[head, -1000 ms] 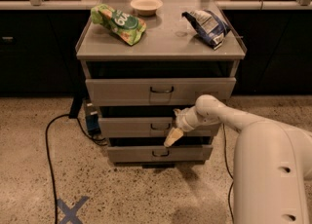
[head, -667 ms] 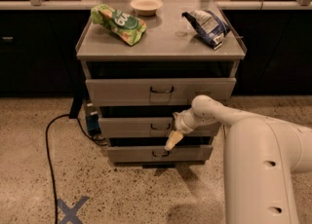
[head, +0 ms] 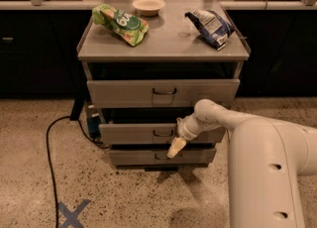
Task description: Open middle drawer
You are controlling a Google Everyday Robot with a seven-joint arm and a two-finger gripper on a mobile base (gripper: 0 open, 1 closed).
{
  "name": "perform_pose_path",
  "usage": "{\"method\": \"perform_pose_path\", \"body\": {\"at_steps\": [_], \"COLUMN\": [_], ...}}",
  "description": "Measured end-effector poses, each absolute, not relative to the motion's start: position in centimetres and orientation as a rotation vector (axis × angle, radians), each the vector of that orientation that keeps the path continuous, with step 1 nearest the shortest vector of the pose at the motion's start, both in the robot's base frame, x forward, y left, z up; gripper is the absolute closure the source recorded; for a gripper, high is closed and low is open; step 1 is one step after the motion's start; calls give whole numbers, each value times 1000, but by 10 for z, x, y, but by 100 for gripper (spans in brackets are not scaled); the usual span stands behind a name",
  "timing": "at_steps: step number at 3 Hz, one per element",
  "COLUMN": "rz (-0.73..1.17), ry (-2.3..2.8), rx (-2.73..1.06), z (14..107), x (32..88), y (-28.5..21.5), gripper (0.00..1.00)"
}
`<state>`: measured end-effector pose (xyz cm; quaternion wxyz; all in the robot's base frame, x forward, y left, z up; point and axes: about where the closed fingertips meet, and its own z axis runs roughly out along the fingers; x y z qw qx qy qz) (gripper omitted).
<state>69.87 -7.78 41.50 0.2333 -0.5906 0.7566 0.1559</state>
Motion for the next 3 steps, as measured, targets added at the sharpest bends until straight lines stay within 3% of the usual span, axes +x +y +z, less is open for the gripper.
{"method": "perform_pose_path", "body": {"at_steps": [3], "rz": [481], "ry": [2080], "rx": [-1645], "z": [415], "x": [665], "y": [-78], "gripper": [0]}}
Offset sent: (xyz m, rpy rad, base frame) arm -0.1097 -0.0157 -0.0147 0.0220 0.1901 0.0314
